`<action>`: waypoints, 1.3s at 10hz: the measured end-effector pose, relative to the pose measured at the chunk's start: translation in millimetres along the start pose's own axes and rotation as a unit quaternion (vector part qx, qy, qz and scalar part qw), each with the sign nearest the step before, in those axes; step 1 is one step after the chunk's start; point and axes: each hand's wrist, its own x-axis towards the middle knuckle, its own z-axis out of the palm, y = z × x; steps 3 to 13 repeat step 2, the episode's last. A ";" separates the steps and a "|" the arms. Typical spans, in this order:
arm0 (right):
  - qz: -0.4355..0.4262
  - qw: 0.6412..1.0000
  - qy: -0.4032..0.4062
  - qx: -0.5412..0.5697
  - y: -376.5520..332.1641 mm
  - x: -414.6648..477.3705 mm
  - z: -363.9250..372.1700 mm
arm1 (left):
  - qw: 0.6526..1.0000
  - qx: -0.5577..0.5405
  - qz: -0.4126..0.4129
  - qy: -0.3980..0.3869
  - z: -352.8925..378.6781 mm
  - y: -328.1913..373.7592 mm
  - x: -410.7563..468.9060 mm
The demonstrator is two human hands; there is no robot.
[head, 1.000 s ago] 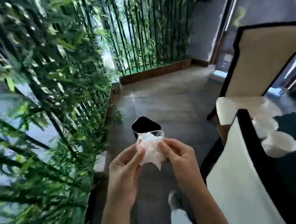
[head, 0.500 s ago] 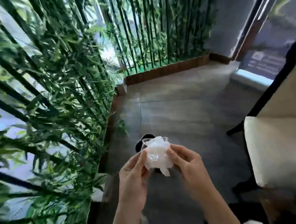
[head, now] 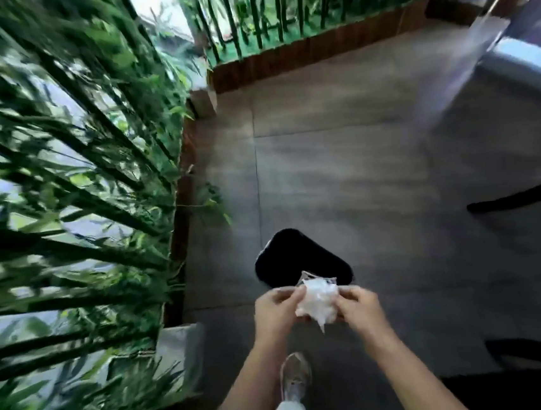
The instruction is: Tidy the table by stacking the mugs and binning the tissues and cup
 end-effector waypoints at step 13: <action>0.089 0.994 0.019 -0.062 24.8 87.4 18.3 | 0.971 0.236 0.022 0.024 7.1 -9.9 89.9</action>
